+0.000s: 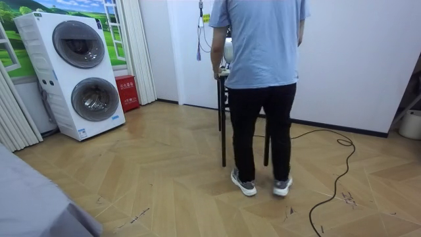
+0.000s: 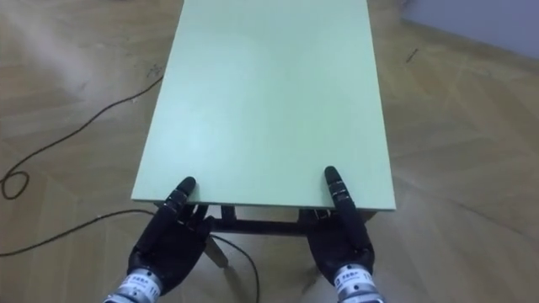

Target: Move table with human

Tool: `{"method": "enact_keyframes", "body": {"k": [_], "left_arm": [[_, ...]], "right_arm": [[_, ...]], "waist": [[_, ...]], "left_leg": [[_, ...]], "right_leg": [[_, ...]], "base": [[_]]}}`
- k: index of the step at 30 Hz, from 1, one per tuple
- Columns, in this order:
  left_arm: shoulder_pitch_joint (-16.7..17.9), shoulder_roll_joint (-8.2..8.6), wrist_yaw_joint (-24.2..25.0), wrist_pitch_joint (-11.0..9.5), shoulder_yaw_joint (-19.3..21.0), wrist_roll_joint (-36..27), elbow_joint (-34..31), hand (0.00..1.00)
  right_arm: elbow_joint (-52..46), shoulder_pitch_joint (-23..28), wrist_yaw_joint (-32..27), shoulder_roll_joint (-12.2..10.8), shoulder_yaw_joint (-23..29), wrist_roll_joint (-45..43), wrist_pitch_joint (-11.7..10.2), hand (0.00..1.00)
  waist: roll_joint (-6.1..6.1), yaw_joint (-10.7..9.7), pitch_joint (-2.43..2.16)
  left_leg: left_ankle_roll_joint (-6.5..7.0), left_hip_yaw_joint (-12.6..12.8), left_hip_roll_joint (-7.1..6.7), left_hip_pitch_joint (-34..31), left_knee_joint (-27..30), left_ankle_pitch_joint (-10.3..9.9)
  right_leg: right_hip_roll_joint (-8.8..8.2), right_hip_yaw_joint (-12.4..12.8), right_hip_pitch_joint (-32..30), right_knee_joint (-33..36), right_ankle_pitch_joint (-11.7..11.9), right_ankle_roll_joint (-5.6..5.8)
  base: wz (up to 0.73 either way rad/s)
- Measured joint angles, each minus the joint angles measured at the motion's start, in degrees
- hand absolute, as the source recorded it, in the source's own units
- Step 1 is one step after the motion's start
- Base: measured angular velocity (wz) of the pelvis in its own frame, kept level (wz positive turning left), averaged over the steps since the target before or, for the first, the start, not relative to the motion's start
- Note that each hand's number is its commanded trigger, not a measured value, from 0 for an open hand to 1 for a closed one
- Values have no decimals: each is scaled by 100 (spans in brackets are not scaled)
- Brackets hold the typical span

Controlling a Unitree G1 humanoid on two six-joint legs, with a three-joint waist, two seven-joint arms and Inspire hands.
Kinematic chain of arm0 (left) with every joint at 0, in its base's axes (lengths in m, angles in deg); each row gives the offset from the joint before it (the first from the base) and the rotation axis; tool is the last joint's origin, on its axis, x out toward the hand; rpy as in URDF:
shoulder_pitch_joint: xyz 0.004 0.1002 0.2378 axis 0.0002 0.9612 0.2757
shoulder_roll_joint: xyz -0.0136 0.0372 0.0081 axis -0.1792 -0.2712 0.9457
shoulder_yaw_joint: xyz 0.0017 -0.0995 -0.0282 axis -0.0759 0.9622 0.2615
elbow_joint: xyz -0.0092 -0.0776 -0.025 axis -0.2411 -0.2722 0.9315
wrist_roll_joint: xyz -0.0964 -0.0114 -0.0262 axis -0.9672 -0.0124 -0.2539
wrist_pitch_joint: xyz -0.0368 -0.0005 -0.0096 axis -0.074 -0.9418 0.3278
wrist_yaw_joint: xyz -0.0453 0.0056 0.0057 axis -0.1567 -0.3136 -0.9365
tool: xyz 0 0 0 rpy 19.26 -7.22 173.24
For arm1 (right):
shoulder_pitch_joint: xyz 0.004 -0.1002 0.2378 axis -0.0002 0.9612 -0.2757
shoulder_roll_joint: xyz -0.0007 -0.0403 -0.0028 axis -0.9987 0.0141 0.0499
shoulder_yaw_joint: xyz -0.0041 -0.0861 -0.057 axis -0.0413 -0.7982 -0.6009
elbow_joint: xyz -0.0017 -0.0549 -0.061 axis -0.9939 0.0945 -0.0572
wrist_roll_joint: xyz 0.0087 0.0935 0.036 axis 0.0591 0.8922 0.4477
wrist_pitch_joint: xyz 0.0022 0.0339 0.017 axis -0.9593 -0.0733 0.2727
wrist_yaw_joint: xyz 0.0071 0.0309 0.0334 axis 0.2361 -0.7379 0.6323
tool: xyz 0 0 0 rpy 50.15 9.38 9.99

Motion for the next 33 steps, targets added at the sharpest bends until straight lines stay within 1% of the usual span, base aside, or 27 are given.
{"method": "enact_keyframes", "body": {"k": [1,2,3,4,5,6,7,8,9,10,11,12,13,14,15,16,19,20,21,22,23,25,26,27,29,31,33], "left_arm": [[-7,16,1,0,-10,-2,-2,100],[-19,22,0,1,-21,-4,-2,100],[-48,29,0,2,-24,-6,-2,100],[-75,50,1,1,-15,2,-6,100],[-73,77,4,-1,3,13,-8,100],[-54,116,12,3,11,14,-7,100],[2,81,62,8,11,8,-11,100],[7,65,74,10,12,-11,-10,100],[-13,82,69,25,12,-14,-11,100],[-19,104,61,36,18,17,-11,100],[-30,108,61,35,14,30,-11,100],[-32,114,53,32,5,32,-11,100],[-32,121,53,27,-3,30,-11,100],[-27,123,53,26,-3,30,-11,100],[-7,141,54,27,-7,36,-11,100],[5,151,66,29,-10,53,-11,100],[6,200,90,29,23,148,-16,100],[7,202,89,30,23,151,-16,100],[7,186,89,31,12,152,-16,100],[8,162,91,30,-4,148,-16,100],[9,135,95,29,-48,143,-16,100],[16,111,68,29,-94,139,-5,100],[16,97,68,28,-92,131,-5,100],[16,68,68,25,-89,113,-7,100],[22,26,67,14,-95,104,-11,100],[58,-16,55,8,-111,65,-40,100],[97,-80,37,2,-111,24,-69,100]], "right_arm": [[-1,-2,17,11,23,-2,0,100],[-1,0,30,12,29,-2,-10,100],[-23,-8,40,7,31,-2,-26,100],[-52,-39,40,2,35,-14,-37,100],[-62,-64,39,12,37,-26,-34,100],[-67,-97,16,36,61,-57,-18,100],[-67,-91,-21,32,37,-57,8,100],[-67,-94,-30,29,38,-57,23,100],[-70,-107,-34,24,69,-58,29,100],[-70,-79,-34,-7,90,-79,28,100],[-71,-70,-32,-1,103,-99,27,100],[-87,-56,-32,20,116,-139,28,100],[-91,-58,-32,16,137,-184,28,100],[-102,-50,-32,16,137,-187,28,100],[-132,4,-32,1,139,-188,21,100],[-196,72,-31,-11,138,-188,19,100],[-210,93,-32,-41,144,-184,19,100],[-203,104,-33,-45,142,-185,19,100],[-200,131,-36,-63,117,-179,17,100],[-199,163,-44,-54,101,-178,-19,100],[-199,196,-44,-57,94,-178,-66,100],[-191,234,-43,-43,61,-156,-110,100],[-190,229,-43,-33,46,-158,-127,100],[-191,224,-44,-30,16,-158,-163,100],[-191,211,-47,-20,8,-131,-163,100],[-190,211,-81,10,-23,-96,-161,100],[-190,208,-108,20,-37,-90,-130,100]], "waist": [[6,-106,-3],[11,-161,-2],[11,-242,-5],[13,-236,-6],[14,-236,-9],[51,-292,-9],[54,-284,-12],[79,-265,-7],[165,-275,22],[138,-388,13],[110,-428,21],[97,-433,13],[116,-390,19],[120,-352,22],[133,-307,14],[137,-240,10],[136,-185,8],[136,-186,8],[136,-195,8],[135,-211,9],[135,-220,8],[110,-242,13],[102,-243,14],[72,-238,-1],[62,-204,2],[3,-93,5],[-26,-59,1]], "left_leg": [[16,81,-2,3,-129,126],[37,163,-1,9,-212,201],[61,361,7,16,-436,375],[-7,462,8,0,-615,493],[-43,610,27,-55,-577,485],[-10,1253,250,-256,209,22],[119,1852,625,-228,997,-566],[81,1999,808,-185,1235,-796],[77,1980,914,-165,1262,-1001],[192,1890,827,-77,1061,-1036],[284,1829,749,-5,893,-1010],[329,1762,642,60,701,-908],[359,1744,582,76,627,-878],[365,1737,554,76,610,-876],[378,1711,494,88,598,-870],[378,1675,428,134,544,-834],[393,1566,337,188,403,-720],[396,1527,317,218,377,-703],[397,1448,292,263,333,-686],[392,1326,251,269,325,-676],[396,1268,227,283,310,-658],[401,1070,102,337,193,-535],[396,1028,76,340,146,-502],[388,973,34,344,98,-423],[374,901,15,340,77,-372],[338,833,16,336,76,-334],[314,742,17,323,87,-310]], "right_leg": [[6,-130,12,-26,9,-15],[6,-227,5,-56,11,-18],[-4,-384,19,-156,16,-33],[-49,-577,-24,-253,17,-60],[-129,-711,-44,-309,12,-92],[-180,-939,-58,-297,1,-111],[-151,-1146,21,-238,-7,-100],[-112,-1216,14,-145,-34,-89],[-46,-1263,-27,132,-126,-40],[-54,-1129,-145,403,-199,-26],[-88,-981,-256,554,-234,-10],[-143,-609,-402,723,-297,-6],[-140,-281,-559,677,-330,-8],[-146,-169,-660,668,-320,3],[-176,-98,-783,770,-346,-13],[-229,-150,-767,856,-340,-4],[-297,-284,-728,1017,-334,-1],[-305,-284,-708,1043,-334,-1],[-287,-242,-648,1027,-328,9],[-260,-190,-579,967,-325,13],[-244,-146,-542,915,-320,14],[-209,87,-395,673,-311,24],[-208,79,-370,623,-310,25],[-207,78,-332,524,-306,24],[-180,80,-249,463,-295,6],[-121,71,-160,322,-262,-40],[-70,54,-133,236,-221,-71]], "base": [[67],[82],[58],[39],[21],[18],[22],[34],[68],[79],[67],[34],[21],[20],[23],[27],[30],[35],[39],[43],[53],[51],[38],[34],[28],[20],[28]]}}
